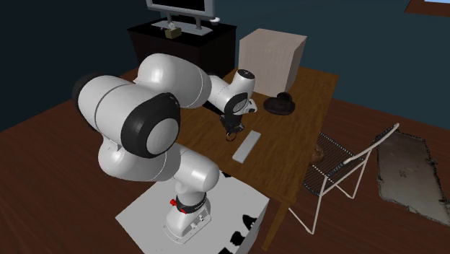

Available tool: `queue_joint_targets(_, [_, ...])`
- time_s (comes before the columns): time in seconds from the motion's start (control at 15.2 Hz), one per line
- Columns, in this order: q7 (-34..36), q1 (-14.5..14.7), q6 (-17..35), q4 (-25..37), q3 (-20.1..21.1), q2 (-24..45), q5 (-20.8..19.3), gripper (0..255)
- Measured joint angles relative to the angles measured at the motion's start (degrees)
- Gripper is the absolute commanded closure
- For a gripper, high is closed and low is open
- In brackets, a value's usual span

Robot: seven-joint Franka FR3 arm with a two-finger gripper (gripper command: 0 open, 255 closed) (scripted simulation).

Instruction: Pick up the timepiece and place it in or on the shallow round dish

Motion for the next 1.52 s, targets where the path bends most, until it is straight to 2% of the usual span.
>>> queue_joint_targets(0.92, [2.76,-0.80,-13.18,7.37,0.68,-6.01,-1.41,255])
queue_joint_targets(1.52, [4.19,-0.83,-20.59,13.55,0.93,-7.35,-1.75,255])
